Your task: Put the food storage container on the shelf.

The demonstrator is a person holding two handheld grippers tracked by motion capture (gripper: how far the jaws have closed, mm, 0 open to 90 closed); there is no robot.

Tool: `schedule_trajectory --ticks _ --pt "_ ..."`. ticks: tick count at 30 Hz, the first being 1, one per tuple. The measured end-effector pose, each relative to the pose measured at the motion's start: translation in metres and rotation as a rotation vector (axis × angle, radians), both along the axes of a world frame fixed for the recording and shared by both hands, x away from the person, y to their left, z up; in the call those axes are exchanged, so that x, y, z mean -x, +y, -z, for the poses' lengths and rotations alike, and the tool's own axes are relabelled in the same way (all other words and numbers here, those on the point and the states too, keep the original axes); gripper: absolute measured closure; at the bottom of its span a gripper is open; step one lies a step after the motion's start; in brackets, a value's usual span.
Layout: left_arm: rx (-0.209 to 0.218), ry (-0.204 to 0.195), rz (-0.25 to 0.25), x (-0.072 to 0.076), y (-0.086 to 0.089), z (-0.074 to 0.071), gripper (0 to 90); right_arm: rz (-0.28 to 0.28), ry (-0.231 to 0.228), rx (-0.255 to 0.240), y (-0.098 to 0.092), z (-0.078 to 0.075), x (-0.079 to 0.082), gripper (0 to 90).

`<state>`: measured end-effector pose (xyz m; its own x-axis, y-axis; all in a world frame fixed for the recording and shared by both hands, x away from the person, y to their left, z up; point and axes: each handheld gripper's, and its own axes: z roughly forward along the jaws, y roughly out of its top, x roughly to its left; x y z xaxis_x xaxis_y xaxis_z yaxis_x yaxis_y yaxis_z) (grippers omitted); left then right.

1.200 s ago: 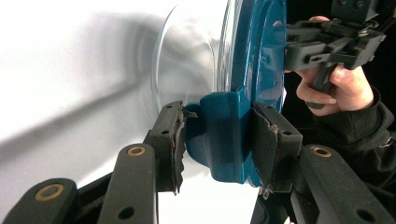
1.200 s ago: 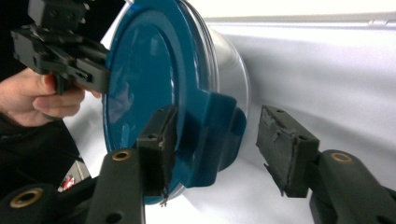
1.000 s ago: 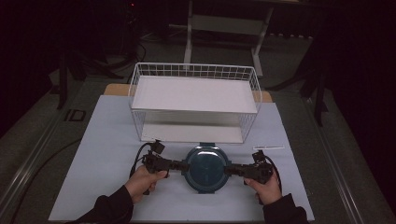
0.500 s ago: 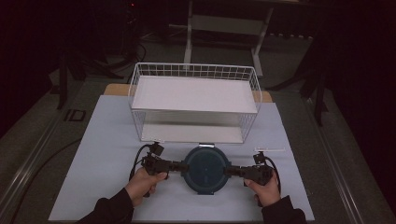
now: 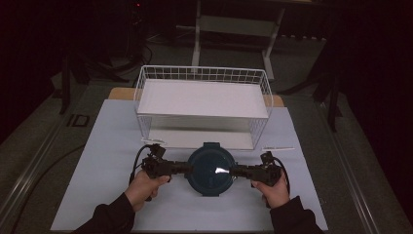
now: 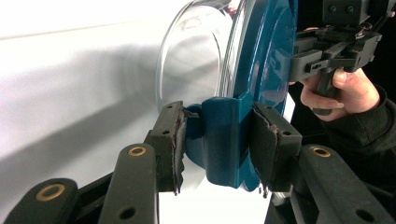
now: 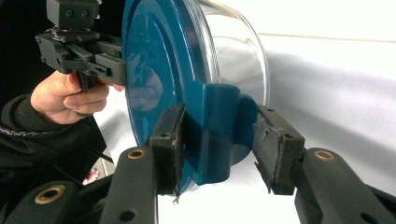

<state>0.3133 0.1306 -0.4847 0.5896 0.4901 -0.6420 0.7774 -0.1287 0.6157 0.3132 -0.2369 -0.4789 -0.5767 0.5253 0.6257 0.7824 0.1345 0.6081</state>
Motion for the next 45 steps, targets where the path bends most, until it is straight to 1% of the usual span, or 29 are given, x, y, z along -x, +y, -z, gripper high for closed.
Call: schedule_trajectory --ticks 3,4,5,10,12,15,18,19,20,21,22,23,24,26,27,29,30,31,33,34,35,36,37,38,39,40,42,43,45 --pt "0.003 -0.028 -0.020 -0.006 0.004 -0.007 57.4 -0.005 -0.021 -0.008 0.004 -0.005 -0.008 55.5" --pt "0.004 -0.029 -0.026 -0.009 0.005 -0.008 57.3 -0.004 -0.031 -0.012 0.005 -0.006 -0.012 55.5" --pt "0.005 -0.031 -0.032 -0.012 0.007 -0.010 57.3 -0.002 -0.032 -0.013 0.007 -0.008 -0.015 55.5" --pt "0.002 -0.060 -0.046 -0.025 0.010 -0.012 57.3 -0.001 -0.069 -0.011 0.012 -0.013 -0.032 55.4" --pt "0.001 -0.061 -0.056 -0.031 0.010 -0.011 57.2 0.004 -0.076 -0.011 0.013 -0.013 -0.039 55.4" --pt "-0.007 -0.080 -0.065 -0.040 0.009 -0.007 57.2 0.011 -0.090 -0.011 0.013 -0.009 -0.048 55.3" --pt "-0.018 -0.097 -0.070 -0.048 0.007 -0.002 57.0 0.021 -0.089 -0.016 0.012 -0.002 -0.056 55.3" --pt "-0.022 -0.094 -0.070 -0.051 0.007 0.000 57.0 0.027 -0.088 -0.020 0.012 0.001 -0.059 55.3" --pt "-0.017 -0.082 -0.080 -0.053 0.007 0.001 57.0 0.033 -0.085 -0.018 0.012 0.003 -0.062 55.3" --pt "-0.017 -0.086 -0.077 -0.055 0.007 0.004 57.0 0.035 -0.086 -0.019 0.012 0.005 -0.064 55.3" --pt "-0.026 -0.090 -0.064 -0.059 0.008 0.006 56.9 0.037 -0.091 -0.018 0.013 0.007 -0.066 55.3" --pt "-0.027 -0.085 -0.072 -0.061 0.008 0.008 56.9 0.036 -0.098 -0.010 0.014 0.009 -0.068 55.2" --pt "-0.036 -0.096 -0.069 -0.064 0.009 0.010 56.9 0.043 -0.095 -0.007 0.015 0.011 -0.070 55.2" --pt "-0.049 -0.107 -0.068 -0.068 0.010 0.014 56.8 0.042 -0.098 0.004 0.017 0.014 -0.074 55.2" --pt "-0.051 -0.116 -0.074 -0.069 0.010 0.016 56.8 0.045 -0.101 0.007 0.018 0.016 -0.075 55.2" --pt "-0.044 -0.112 -0.089 -0.071 0.010 0.019 56.7 0.054 -0.106 0.012 0.019 0.017 -0.079 55.1" --pt "-0.046 -0.115 -0.093 -0.072 0.009 0.020 56.7 0.058 -0.102 0.012 0.019 0.018 -0.080 55.1" --pt "-0.046 -0.116 -0.098 -0.072 0.009 0.021 56.6 0.063 -0.107 0.016 0.019 0.018 -0.082 55.1" --pt "-0.040 -0.119 -0.106 -0.073 0.008 0.022 56.6 0.060 -0.097 0.016 0.018 0.018 -0.084 55.1" --pt "-0.038 -0.114 -0.113 -0.073 0.007 0.021 56.5 0.063 -0.096 0.014 0.018 0.018 -0.084 55.1" --pt "-0.036 -0.107 -0.120 -0.073 0.006 0.021 56.5 0.065 -0.116 0.019 0.018 0.019 -0.086 55.0" --pt "-0.043 -0.123 -0.113 -0.074 0.006 0.021 56.5 0.064 -0.106 0.021 0.018 0.018 -0.086 55.0" --pt "-0.041 -0.121 -0.116 -0.074 0.006 0.021 56.4 0.062 -0.131 0.024 0.018 0.019 -0.088 54.9" --pt "-0.036 -0.124 -0.111 -0.075 0.006 0.021 56.3 0.067 -0.136 0.022 0.018 0.020 -0.088 54.9" --pt "-0.032 -0.124 -0.117 -0.076 0.007 0.023 56.1 0.071 -0.140 0.022 0.018 0.020 -0.089 54.8" --pt "-0.020 -0.123 -0.118 -0.077 0.008 0.024 56.0 0.075 -0.142 0.021 0.019 0.020 -0.089 54.6" --pt "-0.008 -0.136 -0.124 -0.077 0.008 0.026 55.7 0.092 -0.133 0.026 0.020 0.019 -0.090 54.1" --pt "-0.006 -0.143 -0.128 -0.077 0.007 0.026 55.6 0.091 -0.137 0.019 0.019 0.020 -0.091 54.0" --pt "-0.003 -0.151 -0.139 -0.076 0.005 0.026 55.1 0.098 -0.104 0.004 0.017 0.022 -0.091 53.7"
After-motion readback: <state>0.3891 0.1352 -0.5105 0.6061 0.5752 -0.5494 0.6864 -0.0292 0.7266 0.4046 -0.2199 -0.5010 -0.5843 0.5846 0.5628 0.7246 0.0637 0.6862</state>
